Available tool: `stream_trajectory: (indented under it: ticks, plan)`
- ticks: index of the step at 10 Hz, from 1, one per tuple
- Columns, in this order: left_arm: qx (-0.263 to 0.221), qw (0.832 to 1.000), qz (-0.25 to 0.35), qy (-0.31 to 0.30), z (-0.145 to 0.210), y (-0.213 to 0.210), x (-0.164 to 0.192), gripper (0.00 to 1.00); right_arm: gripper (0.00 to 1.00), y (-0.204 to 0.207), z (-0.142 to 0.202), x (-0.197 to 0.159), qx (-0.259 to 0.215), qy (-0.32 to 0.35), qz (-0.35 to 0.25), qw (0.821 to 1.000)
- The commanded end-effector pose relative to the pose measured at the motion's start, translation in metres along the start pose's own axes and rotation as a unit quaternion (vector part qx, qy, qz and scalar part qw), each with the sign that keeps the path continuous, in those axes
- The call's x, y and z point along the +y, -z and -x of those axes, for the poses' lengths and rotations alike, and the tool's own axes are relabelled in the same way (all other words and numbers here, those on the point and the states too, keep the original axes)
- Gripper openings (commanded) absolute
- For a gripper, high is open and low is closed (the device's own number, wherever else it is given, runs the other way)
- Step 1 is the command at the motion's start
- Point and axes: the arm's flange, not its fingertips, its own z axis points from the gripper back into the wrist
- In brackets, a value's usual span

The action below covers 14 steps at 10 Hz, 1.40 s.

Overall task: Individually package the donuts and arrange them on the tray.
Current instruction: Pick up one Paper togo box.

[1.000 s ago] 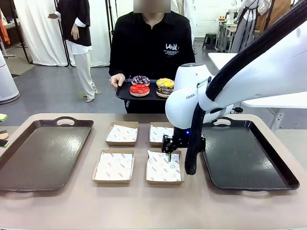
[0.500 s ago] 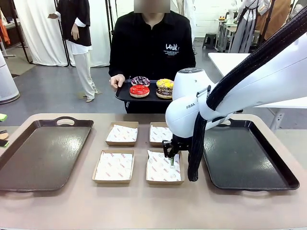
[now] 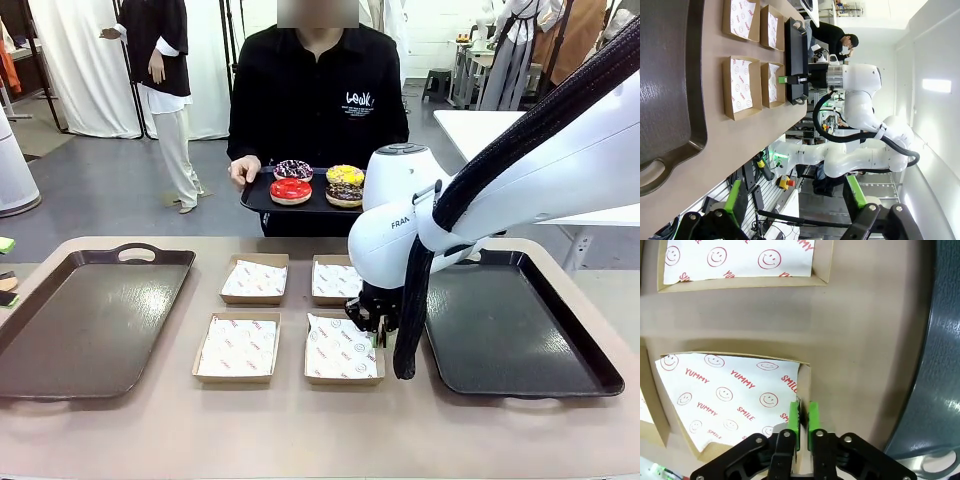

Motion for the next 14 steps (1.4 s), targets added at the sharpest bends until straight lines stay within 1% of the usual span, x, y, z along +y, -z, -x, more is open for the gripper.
stream_trajectory:
  ticks: [1, 3, 4, 5, 6, 7, 8, 9, 11, 13, 14]
  plan:
    - [-0.002, 1.0, 0.009, -0.003, 0.0, -0.001, -0.002, 1.0, 0.0, 0.001, 0.001, -0.001, -0.007, 0.006, -0.011, 1.0]
    - [-0.002, 1.0, 0.009, -0.003, 0.0, -0.001, -0.002, 1.0, 0.0, -0.001, 0.001, -0.002, -0.007, 0.015, -0.015, 1.0]
    - [-0.002, 1.0, 0.009, -0.003, 0.0, -0.001, -0.002, 1.0, 0.0, -0.008, 0.003, -0.003, -0.011, 0.03, -0.023, 0.999]
    - [-0.002, 1.0, 0.009, -0.003, 0.0, -0.001, -0.002, 1.0, 0.0, -0.036, 0.013, -0.001, 0.001, 0.041, -0.032, 0.999]
    - [-0.002, 1.0, 0.009, -0.003, 0.0, -0.001, -0.002, 1.0, 0.0, -0.081, 0.023, 0.001, -0.017, 0.043, -0.032, 0.998]
    - [-0.002, 1.0, 0.009, -0.003, 0.0, -0.001, -0.002, 1.0, 0.0, -0.127, 0.03, 0.001, -0.025, 0.047, -0.031, 0.998]
    - [-0.002, 1.0, 0.009, -0.003, 0.0, -0.001, -0.002, 1.0, 0.0, -0.166, 0.027, -0.002, -0.046, 0.056, -0.02, 0.997]
    - [-0.002, 1.0, 0.009, -0.003, 0.0, -0.001, -0.002, 1.0, 0.0, -0.199, 0.01, -0.005, -0.044, 0.074, -0.009, 0.996]
    - [-0.002, 1.0, 0.009, -0.003, 0.0, -0.001, -0.002, 1.0, 0.0, -0.245, -0.034, -0.008, -0.015, 0.049, 0.012, 0.999]
    - [-0.002, 1.0, 0.009, -0.003, 0.0, -0.001, -0.002, 1.0, 0.0, -0.272, -0.081, -0.016, 0.002, 0.053, 0.008, 0.999]
    - [-0.002, 1.0, 0.009, -0.003, 0.0, -0.001, -0.002, 1.0, 0.0, -0.273, -0.103, -0.022, 0.004, 0.056, 0.005, 0.998]
